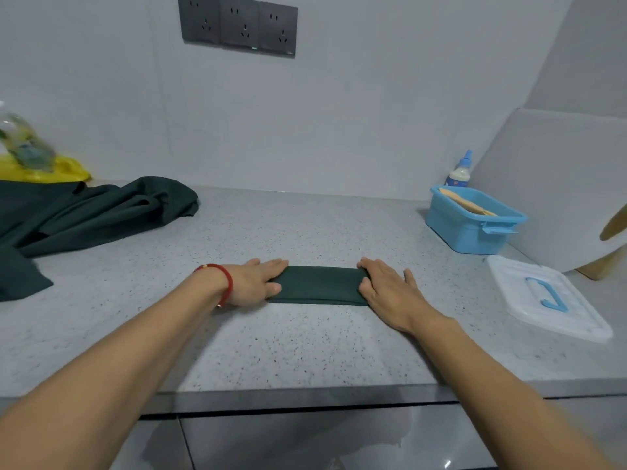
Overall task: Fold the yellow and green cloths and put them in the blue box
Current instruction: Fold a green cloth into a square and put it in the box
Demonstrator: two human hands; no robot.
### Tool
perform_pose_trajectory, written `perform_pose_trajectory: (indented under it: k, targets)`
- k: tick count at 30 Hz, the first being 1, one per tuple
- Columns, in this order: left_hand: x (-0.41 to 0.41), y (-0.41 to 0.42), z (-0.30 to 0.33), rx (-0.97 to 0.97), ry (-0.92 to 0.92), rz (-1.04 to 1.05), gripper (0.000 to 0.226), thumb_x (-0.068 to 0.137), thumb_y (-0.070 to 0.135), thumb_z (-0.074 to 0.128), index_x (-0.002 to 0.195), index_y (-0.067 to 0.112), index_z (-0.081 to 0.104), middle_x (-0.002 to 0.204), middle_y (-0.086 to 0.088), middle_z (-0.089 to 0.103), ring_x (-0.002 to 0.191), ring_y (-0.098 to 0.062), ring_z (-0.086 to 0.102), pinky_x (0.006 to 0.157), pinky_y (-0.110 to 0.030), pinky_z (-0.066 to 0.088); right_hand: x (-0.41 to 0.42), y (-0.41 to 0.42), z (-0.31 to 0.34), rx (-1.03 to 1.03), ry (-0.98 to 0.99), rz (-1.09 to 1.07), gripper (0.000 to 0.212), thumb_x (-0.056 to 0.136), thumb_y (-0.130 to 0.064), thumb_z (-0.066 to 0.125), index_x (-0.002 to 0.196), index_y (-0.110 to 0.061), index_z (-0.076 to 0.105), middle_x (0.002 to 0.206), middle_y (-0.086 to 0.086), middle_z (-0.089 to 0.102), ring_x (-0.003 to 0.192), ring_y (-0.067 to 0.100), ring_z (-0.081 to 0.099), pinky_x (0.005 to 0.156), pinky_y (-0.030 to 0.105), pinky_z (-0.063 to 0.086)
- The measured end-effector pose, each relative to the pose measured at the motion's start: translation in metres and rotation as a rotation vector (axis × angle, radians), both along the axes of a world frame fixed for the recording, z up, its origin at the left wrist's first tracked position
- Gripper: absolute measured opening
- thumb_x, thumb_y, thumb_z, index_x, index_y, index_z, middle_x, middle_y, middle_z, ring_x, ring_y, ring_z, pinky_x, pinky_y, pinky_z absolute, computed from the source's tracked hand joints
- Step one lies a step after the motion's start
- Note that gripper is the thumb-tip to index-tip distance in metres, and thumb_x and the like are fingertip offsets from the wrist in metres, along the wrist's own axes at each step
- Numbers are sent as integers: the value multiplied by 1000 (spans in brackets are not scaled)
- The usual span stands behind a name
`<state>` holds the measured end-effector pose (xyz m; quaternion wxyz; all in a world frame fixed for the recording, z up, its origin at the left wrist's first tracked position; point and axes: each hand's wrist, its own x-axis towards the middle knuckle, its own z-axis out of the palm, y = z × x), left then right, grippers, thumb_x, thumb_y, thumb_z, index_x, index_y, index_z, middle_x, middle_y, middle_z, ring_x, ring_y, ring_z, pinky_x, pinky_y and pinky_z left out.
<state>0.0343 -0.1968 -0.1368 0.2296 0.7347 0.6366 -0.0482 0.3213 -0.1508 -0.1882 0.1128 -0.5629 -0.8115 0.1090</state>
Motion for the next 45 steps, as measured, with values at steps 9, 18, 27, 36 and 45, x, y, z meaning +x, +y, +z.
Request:
perform_pose_trajectory:
  k: [9,18,27,36,45]
  targets:
    - [32,-3,14,157,91,-62,74,98,5,51,160,27,18,167,1,14,151,-26,21,123,-52,21,1,-10,5,100,126,-30,33,101,-39,41,130,-25,49,124,-5,55,110,13,52,119,57,23]
    - [26,-21,-13,182,-455,-3,64,99,-4,39,151,33,43,166,12,21,154,-11,16,127,-36,10,1,-17,9,164,208,-43,25,98,-35,52,121,-24,55,115,-6,57,105,14,50,111,47,34]
    - [10,-1,-2,197,-517,290,31,91,31,74,113,12,63,109,-14,69,101,-29,68,96,-43,56,14,-19,12,141,549,42,20,99,-18,60,107,-33,49,91,-5,56,76,6,52,69,19,41]
    - [57,0,-10,275,-616,268,43,86,17,77,103,25,39,99,-14,68,74,-23,66,70,-46,59,25,-12,13,151,1011,-165,33,100,-6,59,112,-35,49,101,0,63,83,10,65,74,30,58]
    - [131,72,37,473,-841,227,47,90,10,72,107,34,35,94,-11,63,69,-16,67,69,-40,59,72,10,35,377,1140,-503,21,100,-10,59,92,-29,63,108,-1,64,81,8,65,65,11,44]
